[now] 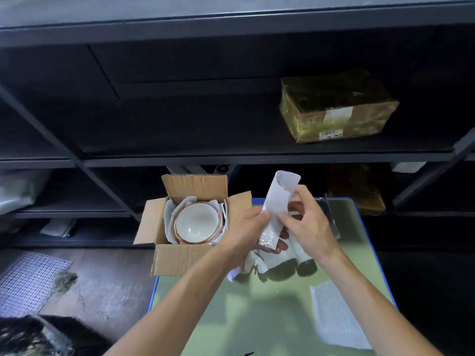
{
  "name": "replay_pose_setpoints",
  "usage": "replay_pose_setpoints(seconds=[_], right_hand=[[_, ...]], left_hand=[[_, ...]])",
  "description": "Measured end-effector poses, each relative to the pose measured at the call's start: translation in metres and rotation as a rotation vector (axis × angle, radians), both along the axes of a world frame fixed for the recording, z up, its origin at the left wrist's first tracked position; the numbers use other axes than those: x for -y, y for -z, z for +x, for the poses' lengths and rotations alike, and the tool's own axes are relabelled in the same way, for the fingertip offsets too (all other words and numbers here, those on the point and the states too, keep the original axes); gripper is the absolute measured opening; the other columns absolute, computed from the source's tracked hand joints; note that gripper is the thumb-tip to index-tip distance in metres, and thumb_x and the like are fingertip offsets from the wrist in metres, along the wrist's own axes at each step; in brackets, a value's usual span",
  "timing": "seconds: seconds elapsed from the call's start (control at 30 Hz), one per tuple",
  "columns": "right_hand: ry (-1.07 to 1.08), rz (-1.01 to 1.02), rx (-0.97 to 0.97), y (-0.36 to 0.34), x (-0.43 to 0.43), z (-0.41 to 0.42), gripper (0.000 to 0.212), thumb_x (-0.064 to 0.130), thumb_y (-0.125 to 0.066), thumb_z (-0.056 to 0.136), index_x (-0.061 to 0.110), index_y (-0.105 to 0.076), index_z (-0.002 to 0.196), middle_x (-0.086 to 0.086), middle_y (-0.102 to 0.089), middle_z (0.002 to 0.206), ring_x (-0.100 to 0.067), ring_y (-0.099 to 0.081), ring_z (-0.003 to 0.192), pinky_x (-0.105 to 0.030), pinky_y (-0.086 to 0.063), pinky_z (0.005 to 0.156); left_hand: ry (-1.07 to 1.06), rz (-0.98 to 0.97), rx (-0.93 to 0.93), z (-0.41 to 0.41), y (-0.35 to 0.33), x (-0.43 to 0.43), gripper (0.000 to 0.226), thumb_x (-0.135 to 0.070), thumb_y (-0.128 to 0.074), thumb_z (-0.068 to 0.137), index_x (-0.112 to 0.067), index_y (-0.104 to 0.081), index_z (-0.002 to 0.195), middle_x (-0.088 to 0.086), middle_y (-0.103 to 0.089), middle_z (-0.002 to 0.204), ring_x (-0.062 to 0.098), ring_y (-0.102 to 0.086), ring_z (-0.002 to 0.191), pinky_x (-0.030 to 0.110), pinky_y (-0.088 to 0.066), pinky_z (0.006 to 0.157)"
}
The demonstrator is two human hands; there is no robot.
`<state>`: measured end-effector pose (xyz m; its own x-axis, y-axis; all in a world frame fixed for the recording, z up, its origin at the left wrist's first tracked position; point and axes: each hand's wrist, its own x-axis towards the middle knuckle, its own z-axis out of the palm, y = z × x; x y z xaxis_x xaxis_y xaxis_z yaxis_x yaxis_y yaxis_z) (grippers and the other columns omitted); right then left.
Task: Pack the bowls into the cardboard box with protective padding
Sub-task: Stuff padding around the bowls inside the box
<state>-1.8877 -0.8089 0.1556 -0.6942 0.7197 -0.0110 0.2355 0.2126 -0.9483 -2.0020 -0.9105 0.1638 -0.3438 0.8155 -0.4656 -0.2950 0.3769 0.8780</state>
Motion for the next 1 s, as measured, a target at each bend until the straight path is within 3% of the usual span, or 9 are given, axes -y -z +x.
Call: replay_pose_setpoints(seconds=[0.13, 0.27, 0.4, 0.47, 0.53, 0.6, 0.7, 0.9, 1.0], right_hand=[[-0.071, 0.101, -0.023, 0.006, 0.007, -0.02, 0.043, -0.006, -0.057, 0.09, 0.036, -0.069, 0.096, 0.023, -0.067, 0.094, 0.004, -0.06, 0.09, -0.012, -0.045, 0.077], [-0.156, 0.191, 0.009, 0.016, 0.017, -0.034, 0.064, -0.019, -0.047, 0.086, 0.034, -0.075, 0.11, 0.014, -0.066, 0.108, -0.005, -0.062, 0.105, -0.018, -0.047, 0.089], [-0.171, 0.151, 0.063, 0.015, 0.03, -0.049, 0.066, -0.015, -0.042, 0.09, 0.04, -0.073, 0.11, 0.014, -0.065, 0.107, -0.003, -0.06, 0.105, -0.016, -0.045, 0.088], [-0.163, 0.126, 0.084, 0.012, 0.036, -0.056, 0.066, -0.012, -0.04, 0.093, 0.044, -0.07, 0.112, 0.019, -0.065, 0.109, 0.002, -0.06, 0.105, -0.013, -0.042, 0.087], [-0.136, 0.085, 0.099, 0.009, 0.043, -0.065, 0.056, -0.003, -0.043, 0.097, 0.041, -0.068, 0.12, 0.022, -0.065, 0.116, 0.006, -0.058, 0.111, -0.013, -0.043, 0.093], [-0.088, 0.029, 0.087, 0.008, 0.049, -0.076, 0.043, 0.006, -0.047, 0.1, 0.032, -0.066, 0.129, 0.021, -0.065, 0.125, 0.006, -0.057, 0.118, -0.019, -0.045, 0.1], [0.017, -0.006, 0.079, 0.01, 0.063, -0.092, 0.036, 0.011, -0.051, 0.1, 0.026, -0.065, 0.13, 0.018, -0.067, 0.123, 0.002, -0.061, 0.115, -0.028, -0.05, 0.1], [0.14, -0.303, 0.016, 0.011, 0.08, -0.112, 0.032, 0.022, -0.045, 0.103, 0.02, -0.066, 0.127, -0.001, -0.07, 0.12, -0.016, -0.066, 0.112, -0.041, -0.051, 0.099], [0.144, -0.321, 0.055, 0.014, 0.09, -0.117, 0.037, 0.044, -0.051, 0.097, 0.015, -0.07, 0.109, -0.013, -0.072, 0.105, -0.032, -0.068, 0.103, -0.058, -0.05, 0.096]], left_hand=[[-0.025, -0.01, 0.063, -0.012, -0.006, 0.015, 0.04, -0.025, -0.034, 0.106, -0.005, -0.068, 0.102, 0.018, -0.071, 0.085, 0.033, -0.069, 0.067, 0.03, -0.056, 0.054], [-0.077, 0.011, 0.218, -0.029, -0.005, 0.029, 0.068, -0.064, -0.03, 0.102, -0.007, -0.069, 0.107, 0.018, -0.071, 0.093, 0.033, -0.069, 0.079, 0.04, -0.057, 0.065], [0.063, 0.047, 0.084, -0.049, 0.004, 0.043, 0.053, -0.041, -0.048, 0.104, 0.009, -0.061, 0.115, 0.034, -0.066, 0.104, 0.035, -0.067, 0.084, 0.049, -0.055, 0.085], [0.113, 0.065, 0.043, -0.06, 0.013, 0.048, 0.048, -0.037, -0.049, 0.104, 0.009, -0.06, 0.112, 0.035, -0.066, 0.098, 0.033, -0.068, 0.076, 0.048, -0.056, 0.079], [0.129, 0.071, -0.018, -0.071, 0.018, 0.051, 0.049, -0.047, -0.046, 0.103, -0.002, -0.062, 0.114, 0.019, -0.07, 0.092, 0.024, -0.066, 0.071, 0.034, -0.053, 0.066], [0.111, 0.059, -0.104, -0.079, 0.021, 0.053, 0.054, -0.063, -0.042, 0.098, -0.018, -0.062, 0.12, 0.002, -0.073, 0.102, 0.014, -0.068, 0.085, 0.029, -0.052, 0.074], [0.085, 0.032, -0.182, -0.09, 0.028, 0.057, 0.069, -0.083, -0.037, 0.084, -0.029, -0.052, 0.124, 0.0, -0.069, 0.113, 0.015, -0.067, 0.105, 0.043, -0.056, 0.092], [0.068, 0.041, -0.259, -0.103, 0.034, 0.066, 0.064, -0.078, -0.03, 0.089, -0.027, -0.033, 0.129, -0.002, -0.065, 0.112, 0.014, -0.065, 0.105, 0.048, -0.051, 0.098], [0.11, 0.068, -0.214, -0.109, 0.036, 0.065, 0.053, -0.061, -0.031, 0.098, -0.033, -0.025, 0.143, -0.005, -0.057, 0.132, 0.014, -0.056, 0.121, 0.044, -0.043, 0.107]])
